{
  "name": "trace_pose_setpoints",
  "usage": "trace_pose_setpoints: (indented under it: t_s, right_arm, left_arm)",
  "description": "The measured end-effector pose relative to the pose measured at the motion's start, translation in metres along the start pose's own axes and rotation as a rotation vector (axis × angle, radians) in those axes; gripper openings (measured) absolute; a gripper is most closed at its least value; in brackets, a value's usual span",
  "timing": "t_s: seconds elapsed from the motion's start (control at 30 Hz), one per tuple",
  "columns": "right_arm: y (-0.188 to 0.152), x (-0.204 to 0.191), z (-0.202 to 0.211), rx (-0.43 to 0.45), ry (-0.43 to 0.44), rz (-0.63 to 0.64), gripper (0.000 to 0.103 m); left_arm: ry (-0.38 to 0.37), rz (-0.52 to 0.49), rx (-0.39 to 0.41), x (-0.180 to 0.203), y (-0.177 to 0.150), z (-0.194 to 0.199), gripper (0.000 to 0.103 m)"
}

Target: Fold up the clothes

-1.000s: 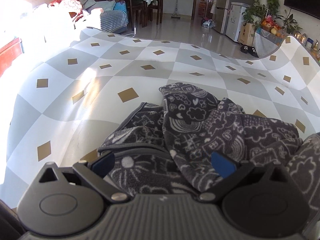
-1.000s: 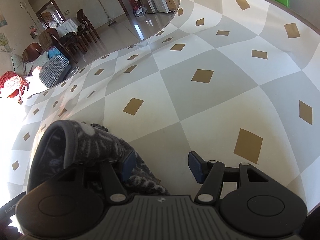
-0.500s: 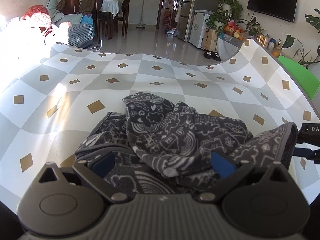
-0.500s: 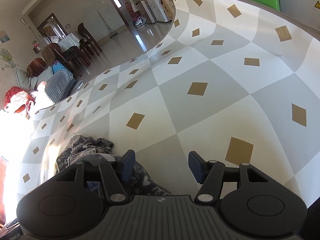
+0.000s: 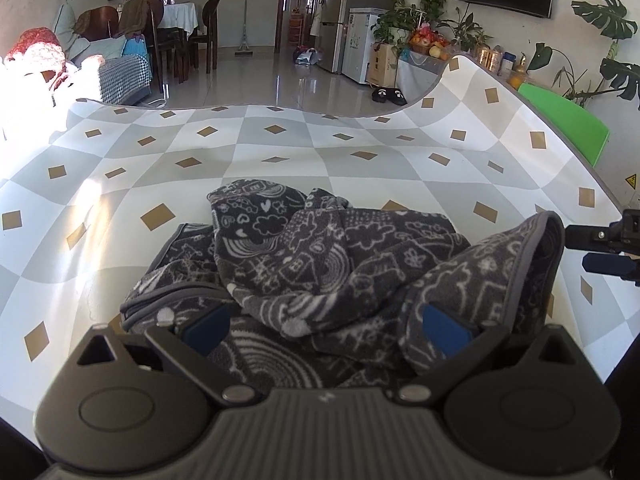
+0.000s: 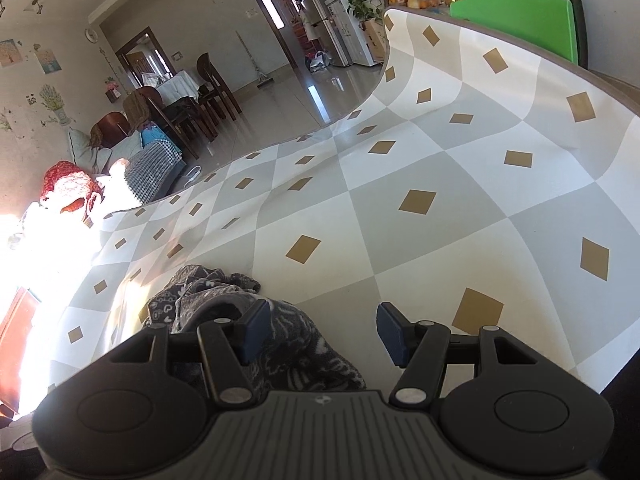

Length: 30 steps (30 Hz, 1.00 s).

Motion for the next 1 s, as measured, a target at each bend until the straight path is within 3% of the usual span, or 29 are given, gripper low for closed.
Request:
trace_pose_setpoints:
  t_s: [0.2,0.37,0.57,0.73,1.0]
  right_arm:
    - [-0.010,-0.013,0.002,-0.025,0.046,0.076,0.060]
    - [-0.011,-0.027,-0.023,-0.068,-0.002,0.149,0.060]
    - [-0.003,-0.039,-0.062,-0.105,-0.045,0.196,0.059]
    - [0.011,-0.045,-0.071,-0.073,0.014,0.160,0.032]
    - [0.037,-0.048,-0.059,-0.014,0.106,0.136,0.022]
  left_arm:
    - [-0.022,-0.022,-0.021,0.003,0.000,-0.001,0.103]
    - [-0.030,-0.074,-0.034,0.012,-0.005,-0.004,0.103]
    - [-0.042,-0.064,-0.037,0.010,-0.007,-0.006,0.103]
    - [-0.046,-0.083,-0.034,0.012,-0.008,-0.005,0.103]
    - [-0.019,-0.127,-0.016,0.019,-0.006,-0.007,0.103]
Point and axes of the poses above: each gripper's, at about its wrist camera, not at the fingertips, and z roughly against the way its jaws point, x to its right, y to its top, the point moved 4 cm from there along -z, roughly the way its jaws point, and after that the axes turned 7 degrees about -x, right-handed, at the moved point
